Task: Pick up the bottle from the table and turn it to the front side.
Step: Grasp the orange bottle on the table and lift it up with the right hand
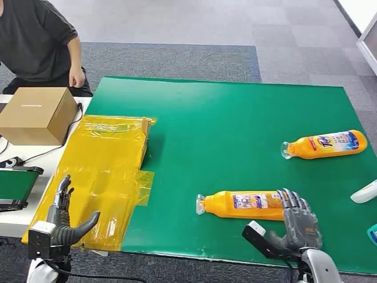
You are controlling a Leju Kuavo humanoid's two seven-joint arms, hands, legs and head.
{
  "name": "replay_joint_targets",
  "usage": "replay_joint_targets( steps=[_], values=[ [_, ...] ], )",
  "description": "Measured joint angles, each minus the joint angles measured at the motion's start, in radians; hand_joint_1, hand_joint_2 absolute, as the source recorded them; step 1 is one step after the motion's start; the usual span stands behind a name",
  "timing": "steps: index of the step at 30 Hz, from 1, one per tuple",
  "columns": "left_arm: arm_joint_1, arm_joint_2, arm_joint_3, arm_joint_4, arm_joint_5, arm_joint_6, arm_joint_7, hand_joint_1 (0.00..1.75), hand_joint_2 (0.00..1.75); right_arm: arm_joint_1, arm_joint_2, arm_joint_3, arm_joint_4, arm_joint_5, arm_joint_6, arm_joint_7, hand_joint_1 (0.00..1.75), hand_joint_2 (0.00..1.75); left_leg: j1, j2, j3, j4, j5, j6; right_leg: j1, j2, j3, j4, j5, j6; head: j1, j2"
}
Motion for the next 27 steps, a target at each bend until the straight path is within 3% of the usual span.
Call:
replay_joint_targets(
  steps=[4,13,14,18,23,27],
  values=[
    [-0.003,0.002,-0.001,0.000,0.000,-0.001,0.000,0.00,1.75,-0.039,-0.034,0.000,0.015,0.025,0.045,-0.002,0.00,1.75,0.000,0.000,0.000,0.000,0.000,0.000,0.000,0.000,0.000,0.000,0.000,0.000,0.000,0.000],
    [-0.022,0.021,-0.020,0.013,0.016,-0.001,0.000,0.00,1.75,-0.205,-0.088,0.053,0.150,-0.049,0.290,-0.080,0.00,1.75,0.000,0.000,-0.001,0.000,0.001,0.000,0.000,0.000,-0.001,0.000,0.001,0.000,0.000,0.000],
    [-0.026,0.024,-0.023,0.016,0.019,-0.001,0.000,0.00,1.75,-0.228,-0.090,0.065,0.175,-0.062,0.302,-0.090,0.07,1.75,0.000,0.000,-0.001,0.000,0.002,0.001,0.000,0.000,-0.001,0.000,0.002,0.001,0.000,0.000],
    [-0.039,0.035,-0.039,0.025,0.031,0.003,0.000,0.00,1.75,-0.325,-0.093,0.118,0.279,-0.111,0.328,-0.111,1.72,1.75,0.000,0.000,-0.001,0.000,0.003,0.001,0.000,0.000,-0.001,0.000,0.002,0.000,0.000,0.000],
    [-0.049,0.045,-0.064,0.034,0.040,0.008,0.000,0.00,1.75,-0.410,-0.093,0.175,0.382,-0.163,0.301,-0.121,1.75,1.75,0.000,0.000,-0.001,0.000,0.003,0.002,0.000,0.000,-0.001,0.000,0.003,0.001,0.000,0.000],
    [-0.046,0.051,-0.073,0.041,0.061,0.002,0.000,0.00,1.75,-0.385,-0.098,0.186,0.370,-0.242,0.232,-0.126,1.75,1.75,0.000,0.000,-0.002,0.001,0.003,0.002,0.000,-0.001,-0.001,0.000,0.003,0.001,0.000,0.000]
  ],
)
